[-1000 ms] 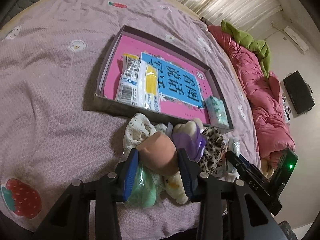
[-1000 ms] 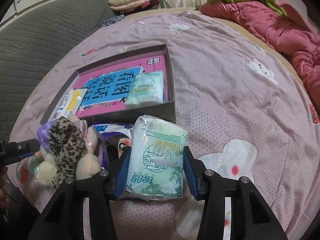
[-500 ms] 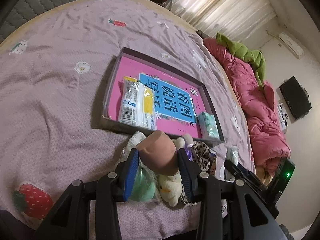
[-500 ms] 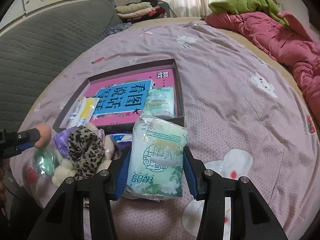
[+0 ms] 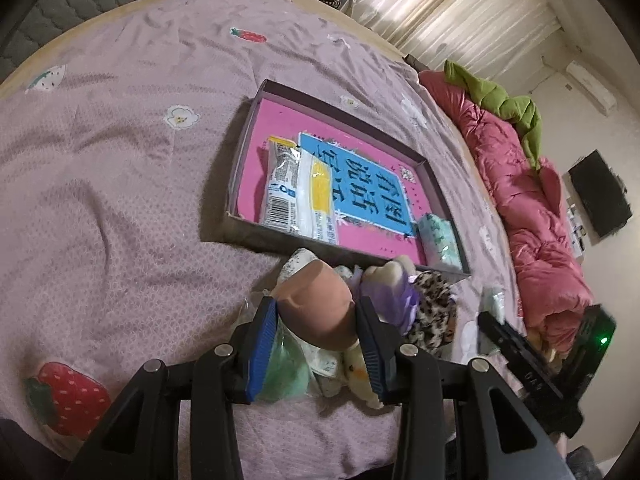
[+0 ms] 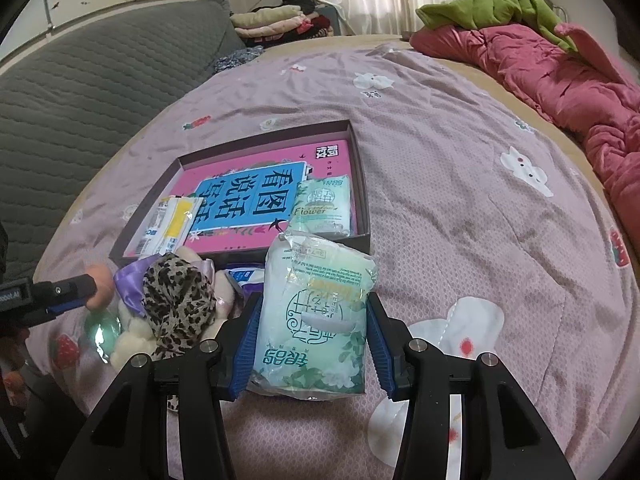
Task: Organize soft objects
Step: 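Grasp the white-green pad pack with right gripper while left closes around the pink sponge, then hold the pad pack in right gripper while left lifts the pink sponge from the pile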
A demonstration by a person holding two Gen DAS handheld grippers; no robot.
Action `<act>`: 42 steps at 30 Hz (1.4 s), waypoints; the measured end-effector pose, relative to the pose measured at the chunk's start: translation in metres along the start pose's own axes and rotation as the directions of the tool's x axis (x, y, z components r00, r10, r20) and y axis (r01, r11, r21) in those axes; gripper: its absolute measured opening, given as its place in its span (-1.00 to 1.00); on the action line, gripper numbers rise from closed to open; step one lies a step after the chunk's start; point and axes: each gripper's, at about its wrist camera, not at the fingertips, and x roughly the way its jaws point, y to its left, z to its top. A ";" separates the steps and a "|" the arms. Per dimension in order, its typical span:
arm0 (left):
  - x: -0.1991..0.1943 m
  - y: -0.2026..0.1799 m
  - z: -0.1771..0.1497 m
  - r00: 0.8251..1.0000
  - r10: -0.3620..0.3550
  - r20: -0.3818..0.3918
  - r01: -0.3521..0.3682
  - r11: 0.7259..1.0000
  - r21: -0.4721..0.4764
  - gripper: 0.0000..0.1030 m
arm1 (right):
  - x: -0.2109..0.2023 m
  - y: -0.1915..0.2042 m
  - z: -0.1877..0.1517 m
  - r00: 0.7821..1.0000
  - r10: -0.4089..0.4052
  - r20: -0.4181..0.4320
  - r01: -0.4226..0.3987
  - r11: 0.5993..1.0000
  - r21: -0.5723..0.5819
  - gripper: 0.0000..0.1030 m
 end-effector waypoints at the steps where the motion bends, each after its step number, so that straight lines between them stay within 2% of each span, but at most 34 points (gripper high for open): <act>1: 0.001 0.001 -0.001 1.000 0.001 0.001 -0.001 1.000 0.003 -0.20 | 0.000 0.000 0.000 1.000 0.001 -0.003 -0.001 1.000 0.001 -0.02; 11: 0.010 0.012 0.002 1.000 0.008 0.005 -0.008 1.000 0.012 -0.18 | 0.002 0.000 -0.001 1.000 -0.008 -0.012 0.008 1.000 0.000 -0.02; 19: 0.025 0.018 0.010 0.999 0.024 -0.027 -0.023 0.999 0.031 -0.10 | 0.013 -0.002 0.000 0.999 -0.016 -0.036 0.016 1.000 0.006 -0.01; 22: 0.031 0.017 0.013 0.998 0.032 -0.044 -0.030 0.998 0.054 -0.05 | 0.016 -0.003 0.000 0.999 -0.016 -0.042 0.016 1.000 0.007 -0.01; 34: 0.043 0.008 0.023 0.996 0.062 -0.064 -0.053 0.990 0.130 -0.04 | 0.022 -0.007 0.000 0.998 -0.015 -0.054 0.016 1.000 0.023 -0.01; 39: 0.038 0.003 0.027 0.996 0.078 -0.047 -0.069 0.984 0.166 -0.04 | 0.022 -0.007 0.000 0.999 -0.014 -0.052 0.015 1.000 0.024 -0.01; 42: 0.036 0.002 0.026 0.997 0.057 -0.046 -0.049 0.985 0.163 -0.04 | 0.023 -0.007 0.001 0.999 -0.014 -0.052 0.016 1.000 0.026 -0.01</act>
